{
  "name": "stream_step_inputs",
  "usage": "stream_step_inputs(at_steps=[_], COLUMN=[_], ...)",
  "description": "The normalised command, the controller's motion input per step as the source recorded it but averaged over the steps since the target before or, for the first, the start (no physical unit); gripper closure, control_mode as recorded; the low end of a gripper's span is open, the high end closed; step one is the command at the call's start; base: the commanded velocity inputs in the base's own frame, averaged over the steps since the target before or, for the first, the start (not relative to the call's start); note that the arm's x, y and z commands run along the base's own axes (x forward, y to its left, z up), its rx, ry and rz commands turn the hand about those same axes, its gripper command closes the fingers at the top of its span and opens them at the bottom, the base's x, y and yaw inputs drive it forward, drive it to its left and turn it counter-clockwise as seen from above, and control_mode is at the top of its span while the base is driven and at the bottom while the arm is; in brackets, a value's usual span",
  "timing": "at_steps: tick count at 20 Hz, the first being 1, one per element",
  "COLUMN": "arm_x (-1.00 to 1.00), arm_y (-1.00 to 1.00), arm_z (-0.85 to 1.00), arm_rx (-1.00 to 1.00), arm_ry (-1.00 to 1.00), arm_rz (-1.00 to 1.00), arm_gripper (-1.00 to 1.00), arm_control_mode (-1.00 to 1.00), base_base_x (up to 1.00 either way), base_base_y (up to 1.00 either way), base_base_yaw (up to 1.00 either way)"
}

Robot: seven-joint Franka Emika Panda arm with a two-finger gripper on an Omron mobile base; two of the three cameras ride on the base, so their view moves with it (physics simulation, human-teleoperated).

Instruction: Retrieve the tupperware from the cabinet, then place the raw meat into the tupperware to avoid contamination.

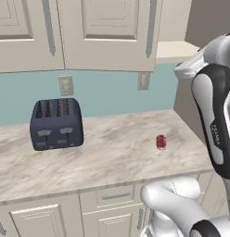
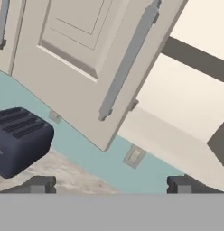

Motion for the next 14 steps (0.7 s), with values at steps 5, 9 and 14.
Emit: stream_step_inputs(at_steps=[5, 9, 14], arm_x=[0.03, 0.07, 0.01], arm_y=[-0.12, -0.21, -0.27], arm_z=[-0.21, -0.08, 0.00], arm_rx=[-0.19, -0.12, -0.12], arm_ry=[-0.14, -0.10, -0.03], arm_rz=[0.04, 0.06, 0.11], arm_gripper=[-1.00, -1.00, -1.00], arm_control_mode=[-1.00, -1.00, -1.00], base_base_x=[0.00, 0.00, 0.00], base_base_y=[0.00, 0.00, 0.00], base_base_yaw=[0.00, 0.00, 0.00])
